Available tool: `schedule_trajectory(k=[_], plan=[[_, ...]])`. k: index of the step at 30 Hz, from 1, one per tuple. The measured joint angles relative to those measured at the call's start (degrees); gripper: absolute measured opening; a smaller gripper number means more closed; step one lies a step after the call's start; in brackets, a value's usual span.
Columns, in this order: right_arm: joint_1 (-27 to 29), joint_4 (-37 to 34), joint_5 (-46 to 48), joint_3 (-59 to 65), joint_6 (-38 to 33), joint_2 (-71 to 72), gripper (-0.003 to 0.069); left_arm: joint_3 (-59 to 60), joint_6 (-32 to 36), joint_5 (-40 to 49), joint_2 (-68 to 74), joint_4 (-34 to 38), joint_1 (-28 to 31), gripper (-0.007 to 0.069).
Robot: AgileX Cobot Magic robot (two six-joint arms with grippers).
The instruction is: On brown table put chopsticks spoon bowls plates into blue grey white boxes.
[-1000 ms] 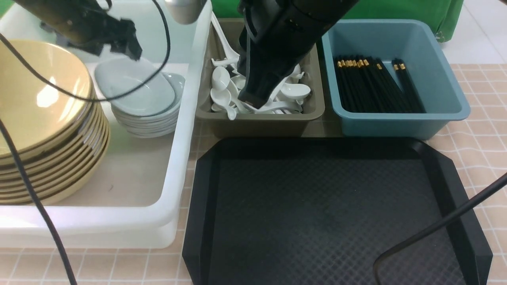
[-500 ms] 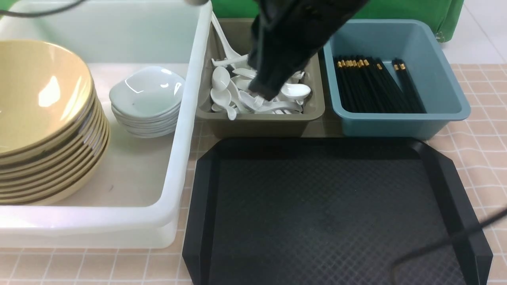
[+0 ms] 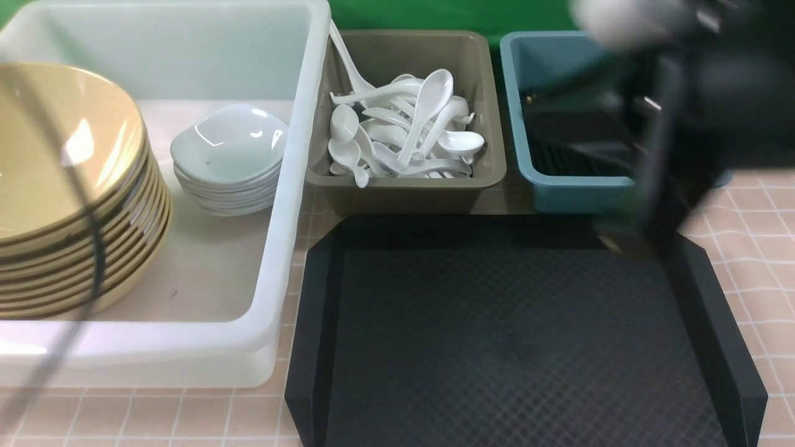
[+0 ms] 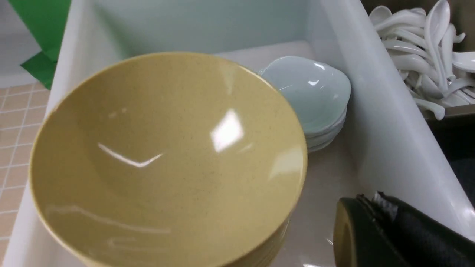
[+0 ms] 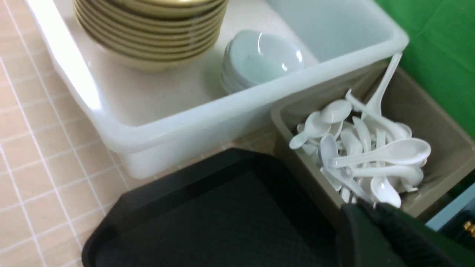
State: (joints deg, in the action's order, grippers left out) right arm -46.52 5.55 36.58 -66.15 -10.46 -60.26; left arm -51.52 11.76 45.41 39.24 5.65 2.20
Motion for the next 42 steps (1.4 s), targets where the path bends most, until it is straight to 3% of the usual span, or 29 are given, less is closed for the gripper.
schedule_trajectory(k=[6,14,38,42], plan=[[0.0,0.0,-16.2,15.5,3.0,13.0,0.0099,16.6,-4.8,-5.5,-16.7,-1.4,0.0,0.0001],[0.0,0.0,-30.3,22.9,3.2,19.5,0.0107,19.3,-5.4,-6.1,-20.1,-4.1,0.0,0.0001],[0.3,0.1,-26.8,27.5,3.3,22.3,0.0125,19.4,-5.6,-6.1,-20.1,-4.1,0.0,0.0001],[5.9,0.1,-28.9,34.4,4.8,30.0,0.005,19.4,-5.6,-6.1,-20.1,-4.1,0.0,0.0001]])
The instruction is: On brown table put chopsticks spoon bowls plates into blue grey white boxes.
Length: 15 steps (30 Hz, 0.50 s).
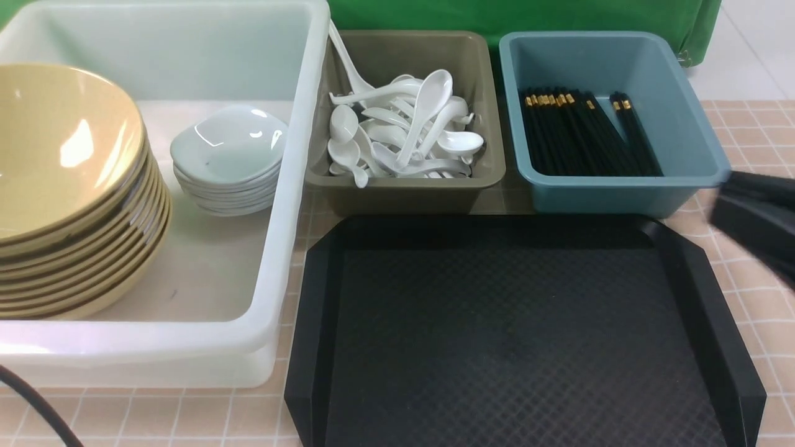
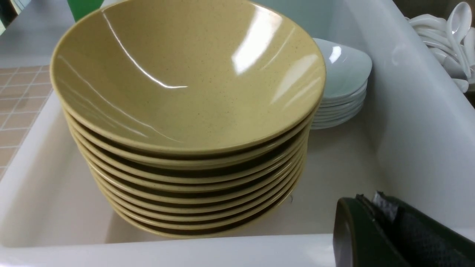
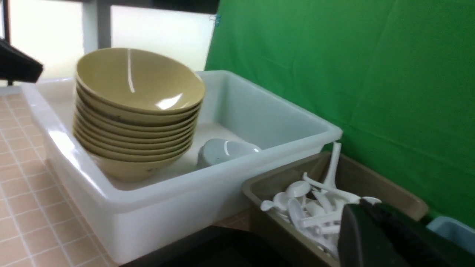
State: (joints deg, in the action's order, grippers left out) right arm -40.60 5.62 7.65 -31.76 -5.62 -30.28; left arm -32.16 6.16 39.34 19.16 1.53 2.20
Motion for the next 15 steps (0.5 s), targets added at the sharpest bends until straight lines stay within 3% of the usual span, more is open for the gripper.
schedule_trajectory(k=[4,5,7,8,11,15], plan=[[12.1,0.0,-2.7,9.0,6.0,8.3,0.0036,0.0,0.0,0.0,0.0,0.0,0.0,0.0001],[12.8,0.0,-2.7,9.5,6.4,8.3,0.0036,0.0,0.0,0.0,0.0,0.0,0.0,0.0001],[22.2,0.0,-2.7,15.8,12.0,13.5,0.0035,0.0,0.0,0.0,0.0,0.0,0.0,0.0001],[23.8,0.0,-2.7,16.3,12.3,14.2,0.0035,0.0,0.0,0.0,0.0,0.0,0.0,0.0001],[36.3,0.0,-2.3,24.2,15.5,20.3,0.0035,0.0,0.0,0.0,0.0,0.0,0.0,0.0001],[43.6,0.0,0.6,29.2,16.1,24.9,0.0035,0.0,0.0,0.0,0.0,0.0,0.0,0.0001]])
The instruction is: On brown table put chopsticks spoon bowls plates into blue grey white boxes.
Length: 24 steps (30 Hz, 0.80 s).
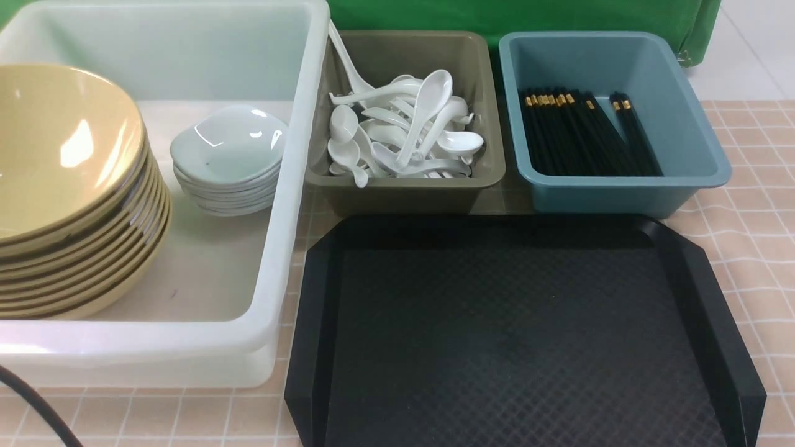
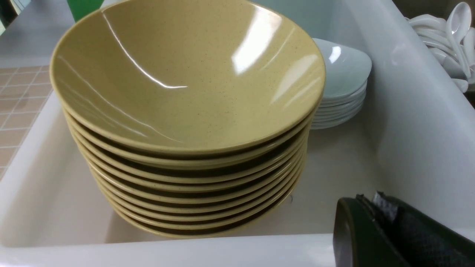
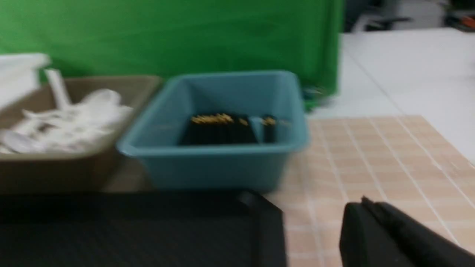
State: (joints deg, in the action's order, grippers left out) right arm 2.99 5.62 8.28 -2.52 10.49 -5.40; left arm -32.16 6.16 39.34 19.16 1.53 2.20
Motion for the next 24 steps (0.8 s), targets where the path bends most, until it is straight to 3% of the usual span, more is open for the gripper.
schedule_trajectory(k=[4,24], plan=[[3.0,0.0,5.3,3.9,0.0,5.1,0.0035,0.0,0.0,0.0,0.0,0.0,0.0,0.0001],[0.5,0.0,9.2,4.2,0.0,6.0,0.0035,0.0,0.0,0.0,0.0,0.0,0.0,0.0001]])
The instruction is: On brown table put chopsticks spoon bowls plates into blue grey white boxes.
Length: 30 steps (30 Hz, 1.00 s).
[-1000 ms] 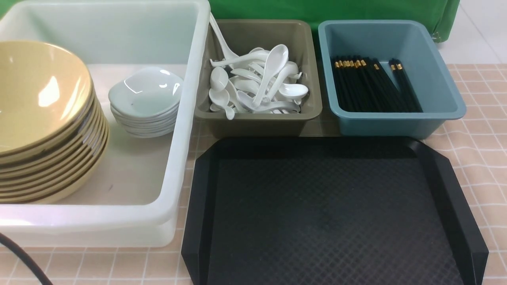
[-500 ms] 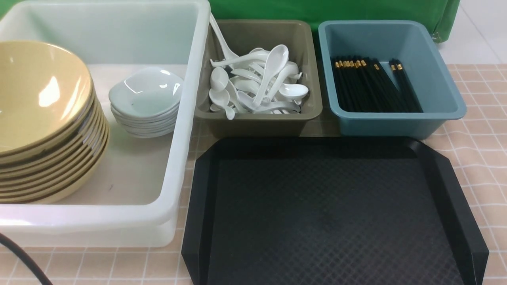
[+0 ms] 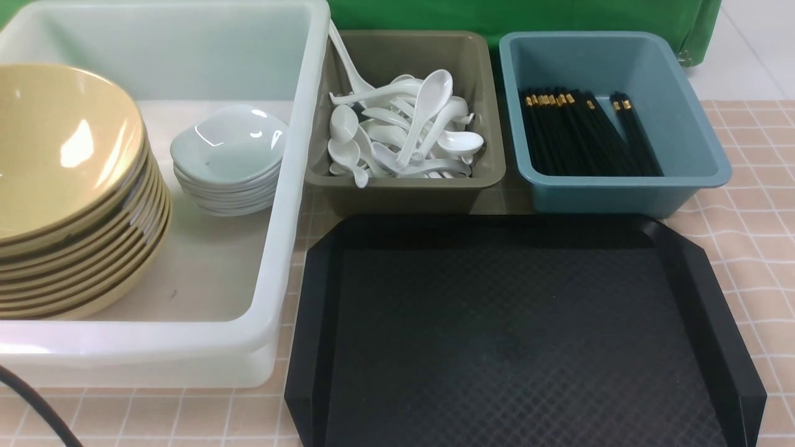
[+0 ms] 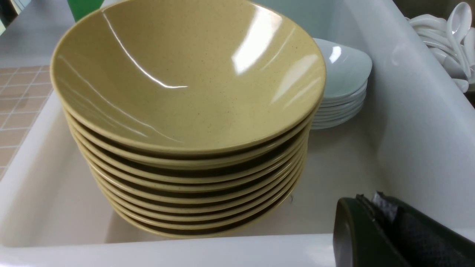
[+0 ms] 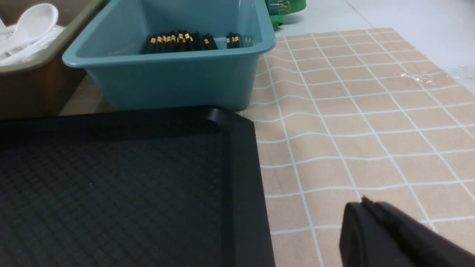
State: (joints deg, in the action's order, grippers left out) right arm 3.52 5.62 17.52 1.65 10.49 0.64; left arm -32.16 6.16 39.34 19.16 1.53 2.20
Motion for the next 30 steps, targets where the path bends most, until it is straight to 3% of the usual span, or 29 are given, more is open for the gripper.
schedule_trajectory(k=[16,22,25,30], plan=[[0.0,0.0,0.0,0.0,0.0,0.0,0.0038,0.0,0.0,0.0,0.0,0.0,0.0,0.0001],[0.0,0.0,0.1,0.0,0.0,0.0,0.0041,3.0,-0.1,-2.1,-2.3,-0.6,-3.8,0.0001],[0.0,0.0,0.2,0.0,0.0,0.0,0.0044,9.1,-0.1,-8.1,-5.8,-0.4,-4.7,0.0001],[0.0,0.0,0.2,0.0,0.0,0.0,0.0047,24.3,-0.1,-26.3,-14.9,2.0,-2.9,0.0001]])
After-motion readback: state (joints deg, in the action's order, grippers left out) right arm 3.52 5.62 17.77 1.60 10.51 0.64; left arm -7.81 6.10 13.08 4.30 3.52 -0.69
